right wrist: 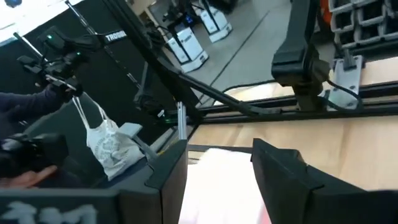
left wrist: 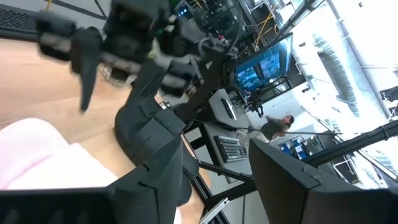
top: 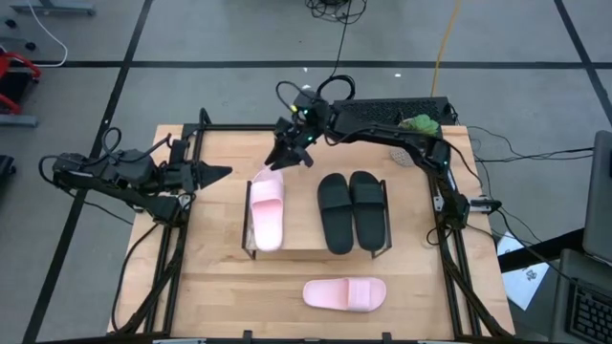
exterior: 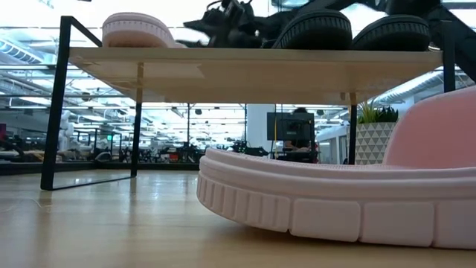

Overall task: Pick and place slides into the shelf
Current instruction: Put the pink slipper on the shelf

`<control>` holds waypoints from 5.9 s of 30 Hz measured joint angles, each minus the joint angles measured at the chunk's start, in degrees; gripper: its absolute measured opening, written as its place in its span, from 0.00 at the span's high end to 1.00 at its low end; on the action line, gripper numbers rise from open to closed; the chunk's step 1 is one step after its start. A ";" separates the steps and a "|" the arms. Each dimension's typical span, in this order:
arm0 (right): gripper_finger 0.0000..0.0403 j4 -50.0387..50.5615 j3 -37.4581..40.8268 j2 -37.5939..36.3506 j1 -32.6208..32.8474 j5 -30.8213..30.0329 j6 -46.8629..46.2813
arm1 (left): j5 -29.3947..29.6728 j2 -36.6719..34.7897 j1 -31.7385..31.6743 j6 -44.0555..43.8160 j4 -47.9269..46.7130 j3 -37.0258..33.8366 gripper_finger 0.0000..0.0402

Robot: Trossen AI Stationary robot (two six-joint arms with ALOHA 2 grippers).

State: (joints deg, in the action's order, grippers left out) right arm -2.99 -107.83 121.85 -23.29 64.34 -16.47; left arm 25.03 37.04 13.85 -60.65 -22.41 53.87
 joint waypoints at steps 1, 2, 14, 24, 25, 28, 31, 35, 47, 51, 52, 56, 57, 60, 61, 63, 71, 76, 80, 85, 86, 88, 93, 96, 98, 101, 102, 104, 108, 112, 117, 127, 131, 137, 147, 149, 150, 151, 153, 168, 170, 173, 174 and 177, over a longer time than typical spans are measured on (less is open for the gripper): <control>0.58 1.96 0.02 -1.40 -0.28 0.00 0.56 | -0.46 0.01 0.00 0.10 -0.01 0.00 0.55; 0.58 3.81 0.02 -2.75 -0.40 -0.01 1.21 | -1.16 0.04 0.00 0.17 -0.02 0.00 0.55; 0.58 19.01 0.02 -26.25 4.07 -3.93 14.08 | -8.00 6.49 4.32 2.50 4.45 0.02 0.55; 0.58 34.03 0.02 -43.59 14.46 -31.63 19.43 | -2.89 19.03 19.29 3.87 24.12 0.02 0.55; 0.58 36.49 0.02 -44.55 15.90 -35.13 19.78 | -1.44 20.50 20.89 4.04 26.57 0.02 0.55; 0.58 42.05 0.10 -45.91 19.62 -43.59 20.41 | 2.86 25.19 25.09 4.76 33.49 0.03 0.55; 0.58 43.58 2.57 -46.73 22.56 -46.29 19.28 | 7.35 30.87 28.41 5.32 36.42 3.01 0.55; 0.58 43.71 8.85 -47.91 25.66 -46.34 18.19 | 13.03 40.13 31.88 5.53 33.70 12.88 0.55; 0.58 40.44 20.72 -57.72 28.99 -46.19 15.45 | 10.31 68.11 28.84 -2.09 8.64 45.67 0.55; 0.58 38.96 20.74 -61.36 31.53 -46.08 14.60 | 4.03 75.87 26.75 -2.81 5.27 51.30 0.55; 0.58 38.51 20.74 -62.21 32.27 -46.09 14.13 | 2.80 77.68 26.32 -2.29 4.77 52.55 0.55; 0.58 36.65 20.76 -65.62 35.09 -46.10 12.98 | 0.11 84.65 25.37 1.91 0.63 58.49 0.55; 0.58 36.49 20.76 -66.39 35.68 -46.14 12.58 | 0.17 86.13 25.27 2.93 -0.72 59.94 0.55; 0.58 36.60 20.76 -68.20 37.13 -46.14 11.44 | 0.09 90.32 24.96 5.23 -3.04 64.16 0.55; 0.58 36.60 20.76 -68.63 37.49 -46.14 11.16 | 0.09 91.44 24.84 5.76 -3.59 65.06 0.55; 0.58 36.62 20.76 -69.30 38.18 -46.18 11.12 | -0.27 93.20 24.31 5.96 -3.53 66.41 0.55; 0.58 36.66 20.76 -69.57 39.58 -46.23 11.43 | -0.38 95.68 22.68 4.64 -5.35 66.34 0.55; 0.58 36.78 20.76 -69.30 39.58 -46.25 12.68 | -3.59 96.21 21.96 2.27 -5.41 66.36 0.55; 0.58 37.40 20.76 -69.03 39.58 -46.23 13.07 | -5.90 96.74 21.70 -2.45 -5.27 66.24 0.55; 0.58 39.00 20.76 -68.95 39.56 -46.25 14.28 | -1.79 97.09 23.77 -9.10 -6.72 66.31 0.55; 0.58 39.02 20.76 -68.95 39.56 -46.23 14.57 | -1.08 97.11 24.23 -10.88 -7.76 66.31 0.55; 0.58 38.97 20.76 -68.95 39.56 -46.25 15.44 | -0.08 97.11 25.16 -14.85 -9.81 66.31 0.55; 0.58 38.85 20.76 -68.93 39.56 -46.25 16.28 | 1.56 97.11 27.45 -20.83 -10.93 66.27 0.55; 0.58 38.85 20.76 -68.93 39.56 -46.24 16.28 | 5.28 97.26 29.09 -23.73 -10.88 66.27 0.55; 0.58 38.85 20.76 -68.93 39.56 -46.23 16.24 | 10.56 97.57 30.31 -27.57 -10.16 66.27 0.55; 0.58 39.12 20.76 -68.95 39.56 -46.16 15.99 | 18.58 98.83 31.39 -33.74 -7.46 66.27 0.55; 0.58 39.50 20.76 -69.02 39.56 -46.12 16.10 | 21.15 99.45 31.56 -34.98 -6.34 66.27 0.55; 0.58 40.09 20.76 -69.14 39.56 -46.12 16.84 | 24.96 100.84 31.07 -35.87 -1.78 66.23 0.55; 0.58 40.86 20.76 -69.43 39.56 -46.07 17.68 | 27.13 103.35 27.91 -29.48 9.19 66.26 0.55; 0.58 42.79 20.76 -70.21 39.55 -46.05 18.11 | 26.90 104.92 24.54 -23.40 9.73 66.20 0.55; 0.58 45.39 20.76 -71.95 39.54 -46.03 17.31 | 23.15 104.89 22.35 -22.17 9.60 66.25 0.55; 0.58 46.13 20.76 -75.45 39.54 -46.01 17.32 | 17.48 104.89 22.00 -25.84 5.68 66.25 0.55; 0.58 46.14 20.76 -75.75 39.54 -46.01 17.34 | 18.12 104.87 23.08 -29.30 2.56 66.25 0.55; 0.58 46.13 20.76 -75.21 39.54 -46.01 17.87 | 18.42 104.89 23.96 -34.14 -1.07 66.25 0.55; 0.58 46.13 20.76 -73.67 39.52 -46.11 18.68 | 13.71 105.06 21.07 -29.42 0.36 66.25 0.55; 0.58 46.12 20.76 -73.44 39.52 -46.12 18.68 | 13.43 105.15 20.78 -29.09 0.37 66.25 0.55; 0.58 46.13 20.76 -73.41 39.52 -46.13 18.68 | 13.43 105.15 20.69 -28.79 0.39 66.25 0.55; 0.58 46.12 20.76 -73.39 39.52 -46.14 18.68 | 13.43 105.15 20.69 -28.30 0.44 66.25 0.55; 0.58 46.13 20.76 -73.39 39.52 -46.16 18.68 | 13.40 105.15 20.64 -27.91 0.44 66.25 0.55; 0.58 46.08 20.76 -72.95 39.52 -46.23 18.68 | 12.16 105.37 20.52 -30.53 -4.19 66.25 0.55; 0.58 46.08 20.76 -72.90 39.52 -46.23 18.68 | 12.16 105.37 20.52 -30.55 -4.00 66.25 0.55; 0.58 46.04 20.76 -72.56 39.52 -46.23 18.68 | 12.22 106.03 20.27 -30.23 -0.98 66.34 0.55; 0.58 45.88 20.76 -72.46 39.52 -46.24 18.68 | 12.20 106.33 20.17 -29.71 0.36 66.34 0.55; 0.58 45.22 20.76 -72.16 39.52 -46.23 18.68 | 10.70 108.00 19.62 -28.62 5.79 66.31 0.55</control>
State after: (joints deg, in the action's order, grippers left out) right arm 42.22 -87.07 49.70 16.23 18.11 2.22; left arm 35.73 145.03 33.47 -89.27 -16.63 120.18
